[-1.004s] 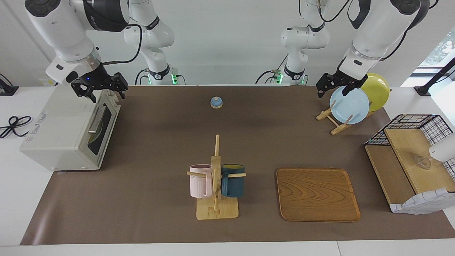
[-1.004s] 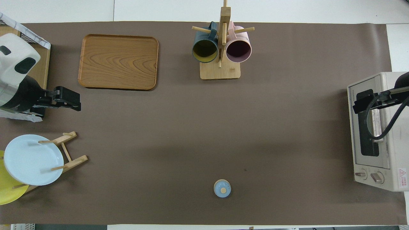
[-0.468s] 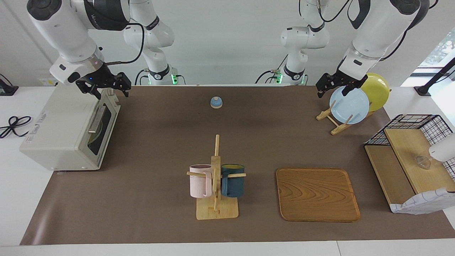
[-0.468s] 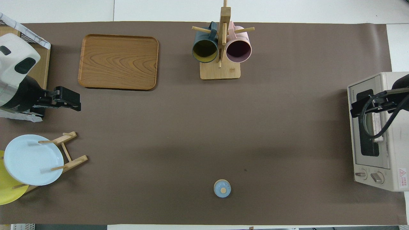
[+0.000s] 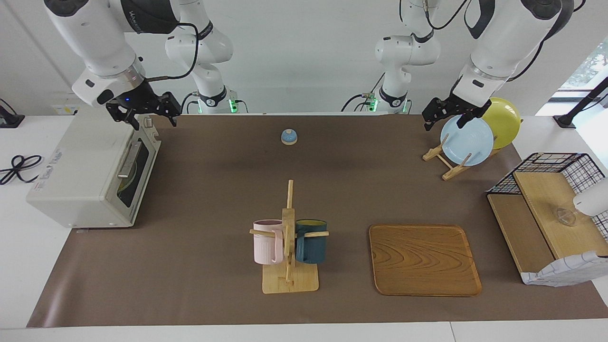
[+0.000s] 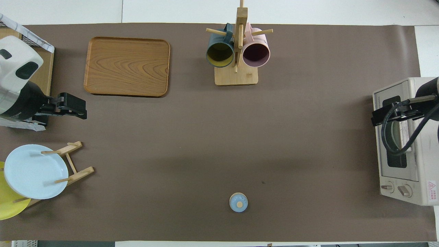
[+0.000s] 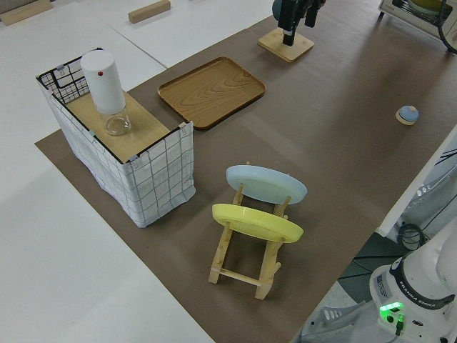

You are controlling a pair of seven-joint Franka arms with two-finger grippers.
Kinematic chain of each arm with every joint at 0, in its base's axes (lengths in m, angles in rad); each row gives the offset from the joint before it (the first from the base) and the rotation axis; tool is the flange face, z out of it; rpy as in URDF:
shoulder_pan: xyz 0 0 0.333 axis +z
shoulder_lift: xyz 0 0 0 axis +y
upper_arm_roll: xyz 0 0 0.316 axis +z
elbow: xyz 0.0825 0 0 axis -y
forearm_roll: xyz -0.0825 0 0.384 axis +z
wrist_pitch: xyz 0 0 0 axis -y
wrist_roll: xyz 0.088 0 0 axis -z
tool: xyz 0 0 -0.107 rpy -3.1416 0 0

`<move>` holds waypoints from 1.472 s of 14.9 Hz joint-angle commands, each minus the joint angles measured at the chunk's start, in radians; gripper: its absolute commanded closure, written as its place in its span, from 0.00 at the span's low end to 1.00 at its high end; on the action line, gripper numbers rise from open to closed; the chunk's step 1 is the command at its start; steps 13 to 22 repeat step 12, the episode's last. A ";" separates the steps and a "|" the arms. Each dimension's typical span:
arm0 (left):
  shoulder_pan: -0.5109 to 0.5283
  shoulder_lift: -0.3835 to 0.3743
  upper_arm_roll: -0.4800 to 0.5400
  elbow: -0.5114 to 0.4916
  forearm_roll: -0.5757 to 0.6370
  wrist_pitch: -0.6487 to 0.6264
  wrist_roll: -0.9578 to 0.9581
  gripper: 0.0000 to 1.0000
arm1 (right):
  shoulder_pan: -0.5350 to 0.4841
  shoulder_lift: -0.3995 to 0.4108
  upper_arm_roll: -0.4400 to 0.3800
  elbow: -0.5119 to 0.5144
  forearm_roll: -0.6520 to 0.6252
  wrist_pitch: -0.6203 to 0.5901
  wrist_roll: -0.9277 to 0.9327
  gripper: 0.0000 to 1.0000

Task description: Put corn in oven

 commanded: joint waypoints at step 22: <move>0.015 -0.019 -0.007 -0.012 -0.008 -0.008 0.004 0.00 | -0.053 -0.002 -0.002 0.004 0.020 0.025 0.014 0.00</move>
